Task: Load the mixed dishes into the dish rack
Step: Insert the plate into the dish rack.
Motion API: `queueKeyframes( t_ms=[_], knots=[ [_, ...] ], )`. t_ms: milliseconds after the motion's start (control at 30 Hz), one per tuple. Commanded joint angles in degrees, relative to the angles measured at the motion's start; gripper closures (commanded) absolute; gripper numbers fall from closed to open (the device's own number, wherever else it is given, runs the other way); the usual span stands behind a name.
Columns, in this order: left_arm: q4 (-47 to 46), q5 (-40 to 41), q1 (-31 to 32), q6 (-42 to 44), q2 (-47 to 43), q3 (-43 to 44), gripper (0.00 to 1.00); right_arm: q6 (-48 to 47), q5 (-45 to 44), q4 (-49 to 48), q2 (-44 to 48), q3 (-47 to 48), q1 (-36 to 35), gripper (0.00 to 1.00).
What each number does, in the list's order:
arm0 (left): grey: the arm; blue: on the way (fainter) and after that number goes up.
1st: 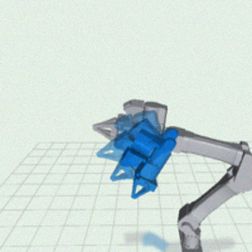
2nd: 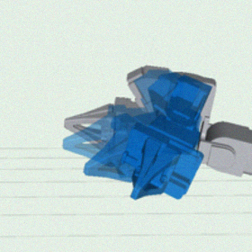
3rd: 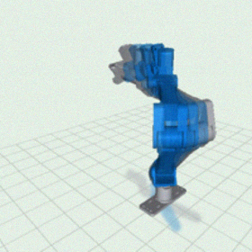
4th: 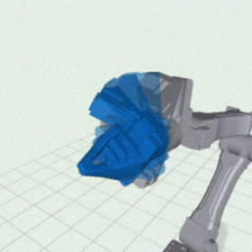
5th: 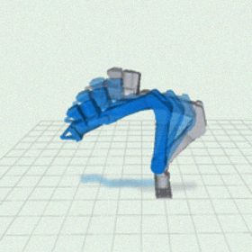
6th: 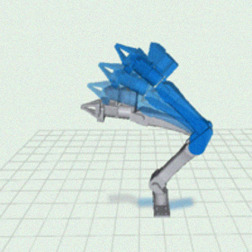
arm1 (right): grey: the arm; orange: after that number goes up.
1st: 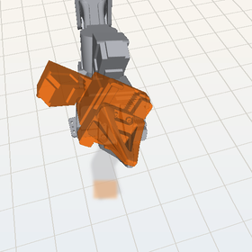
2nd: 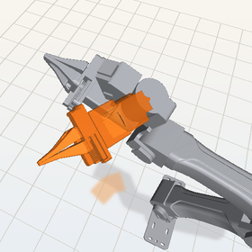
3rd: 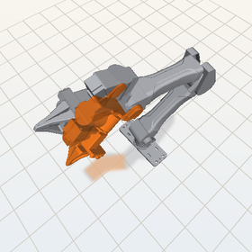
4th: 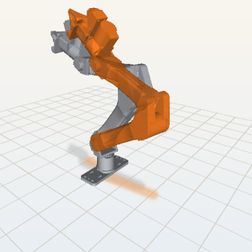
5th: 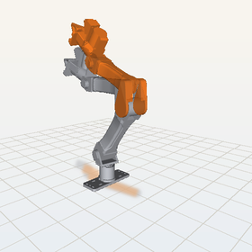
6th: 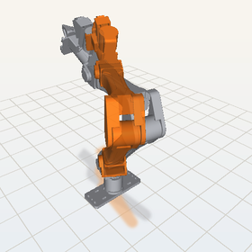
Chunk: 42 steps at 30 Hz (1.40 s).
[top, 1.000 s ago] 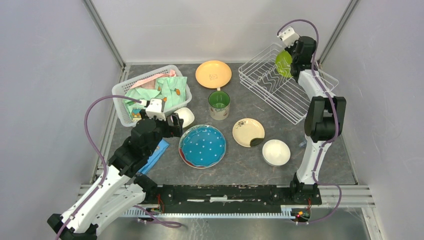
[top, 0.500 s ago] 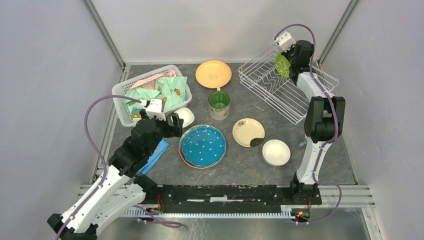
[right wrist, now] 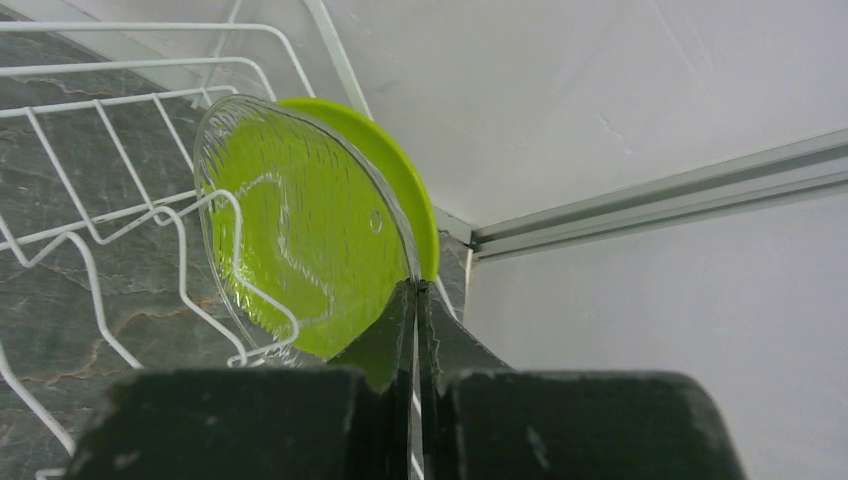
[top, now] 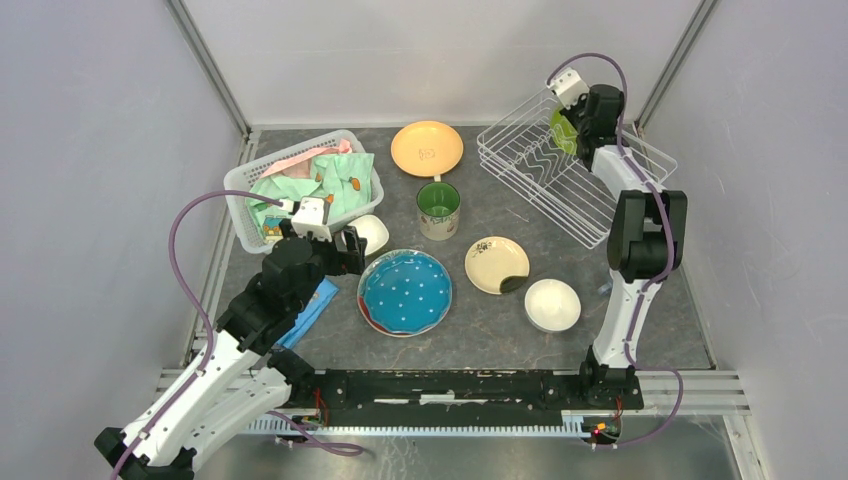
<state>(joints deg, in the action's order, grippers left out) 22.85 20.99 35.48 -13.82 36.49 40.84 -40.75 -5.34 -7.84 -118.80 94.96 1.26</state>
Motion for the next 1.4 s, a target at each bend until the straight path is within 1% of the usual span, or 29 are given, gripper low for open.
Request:
queueKeyframes(
  t_ms=[0, 167, 233, 300, 433, 500, 733, 833, 933, 1033, 1100, 1133, 1267, 1367],
  knots=[
    [-0.5, 1.4, 0.2, 1.3, 0.2, 0.3, 0.00, 1.6, 2.3, 0.4, -1.9, 2.8, 0.1, 0.99],
    [-0.4, 1.3, 0.1, 1.3, 0.1, 0.3, 0.00, 3.0, 0.9, 2.1, -1.9, 4.9, 0.1, 0.84],
    [-0.5, 1.3, 0.1, 1.3, 0.0, 0.3, 0.00, 3.7, 0.2, 3.3, -1.3, 6.1, 0.1, 0.75],
    [-0.4, 1.4, 0.2, 1.3, -0.1, 0.4, 0.00, 5.0, -0.7, 4.7, -0.3, 7.0, 0.1, 0.70],
    [-0.5, 1.3, 0.1, 1.3, -0.5, 0.4, 0.00, 10.1, -1.5, 7.1, 3.8, 6.2, 0.1, 0.56],
    [-0.5, 1.3, 0.2, 1.3, -0.7, 0.4, 0.00, 13.2, -0.4, 7.7, 6.5, 4.5, 0.0, 0.52],
    [-0.4, 1.0, 0.2, 1.3, 0.0, 0.6, 0.00, 28.5, 4.1, 13.7, 17.1, -4.6, -0.5, 0.36],
    [-0.4, 1.2, 0.1, 1.1, 0.4, 0.7, 0.00, 34.1, 8.0, 17.1, 20.6, -8.2, -0.8, 0.28],
    [0.2, 1.4, 0.1, 0.8, 0.5, 1.1, 0.00, 37.7, 10.4, 18.6, 24.9, -14.3, -1.0, 0.23],
    [0.1, 1.2, 0.1, 0.5, -0.4, 1.1, 0.00, 40.6, 11.1, 17.9, 29.6, -20.7, -3.6, 0.16],
    [0.0, 0.8, 0.1, 0.4, -0.9, 1.0, 0.00, 40.7, 11.2, 18.2, 32.1, -23.7, -5.2, 0.11],
    [0.0, 0.5, 0.2, 0.4, -1.2, 1.0, 0.00, 42.4, 10.5, 18.6, 33.4, -25.1, -6.2, 0.09],
    [0.0, -0.3, 0.1, 0.3, -1.6, 0.9, 0.00, 44.6, 10.0, 17.4, 37.6, -30.4, -10.0, 0.05],
    [-0.3, -1.3, 0.2, 0.2, -1.6, 0.8, 0.00, 44.6, 9.4, 18.1, 39.5, -32.4, -13.2, 0.04]
  ],
)
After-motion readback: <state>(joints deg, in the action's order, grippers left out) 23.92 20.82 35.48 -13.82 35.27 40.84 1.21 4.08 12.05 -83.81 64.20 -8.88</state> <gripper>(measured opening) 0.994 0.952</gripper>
